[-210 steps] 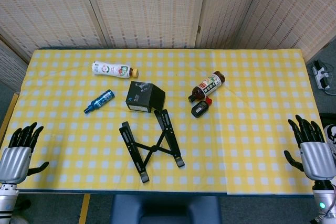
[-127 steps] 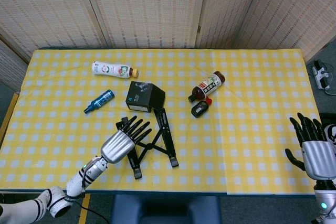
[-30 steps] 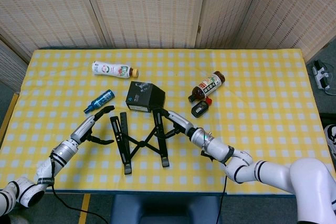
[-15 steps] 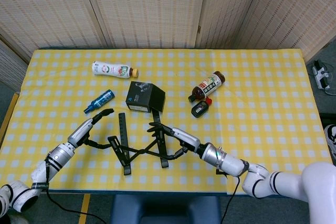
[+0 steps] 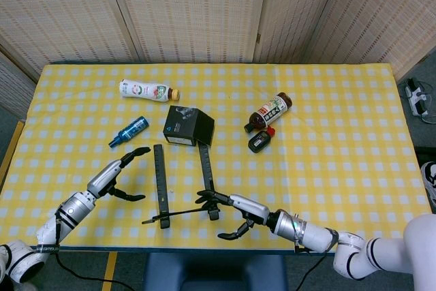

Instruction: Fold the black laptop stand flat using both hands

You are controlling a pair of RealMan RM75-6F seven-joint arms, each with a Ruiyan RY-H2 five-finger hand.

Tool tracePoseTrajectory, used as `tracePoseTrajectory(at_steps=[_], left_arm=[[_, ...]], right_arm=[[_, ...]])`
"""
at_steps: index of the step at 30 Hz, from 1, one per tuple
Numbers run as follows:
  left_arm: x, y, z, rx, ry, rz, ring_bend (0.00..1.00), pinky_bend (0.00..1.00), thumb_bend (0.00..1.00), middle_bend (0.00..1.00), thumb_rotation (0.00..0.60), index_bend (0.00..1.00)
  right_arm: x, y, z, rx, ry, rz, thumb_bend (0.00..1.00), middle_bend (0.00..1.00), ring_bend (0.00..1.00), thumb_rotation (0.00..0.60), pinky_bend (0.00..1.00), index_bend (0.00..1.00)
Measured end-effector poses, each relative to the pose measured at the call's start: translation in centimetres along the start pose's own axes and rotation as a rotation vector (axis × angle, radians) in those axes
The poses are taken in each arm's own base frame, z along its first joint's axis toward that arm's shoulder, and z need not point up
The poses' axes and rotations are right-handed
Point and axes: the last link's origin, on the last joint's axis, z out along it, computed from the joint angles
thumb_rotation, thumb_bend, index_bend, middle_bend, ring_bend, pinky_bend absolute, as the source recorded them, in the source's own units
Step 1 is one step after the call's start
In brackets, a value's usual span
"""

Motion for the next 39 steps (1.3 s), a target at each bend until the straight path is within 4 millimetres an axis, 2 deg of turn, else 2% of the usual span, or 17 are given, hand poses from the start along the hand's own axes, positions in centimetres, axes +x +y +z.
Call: tracePoseTrajectory(at_steps=[23, 39], left_arm=[[0.3, -1.1, 0.0, 0.027, 0.007, 0.037, 0.09, 0.0, 0.17, 0.12, 0.6, 0.02], [-0.1, -1.0, 0.1, 0.025, -0.028, 0.057, 0.08, 0.0, 0.17, 0.12, 0.6, 0.01]], right_arm=[[0.2, 2.7, 0.8, -0.09, 0.038, 0.399, 0.34, 0.14, 0.17, 0.6, 0.0, 0.0], [-2.6, 2.8, -1.4, -0.105, -0.008, 0.546, 0.34, 0.11, 0.14, 0.6, 0.0, 0.0]])
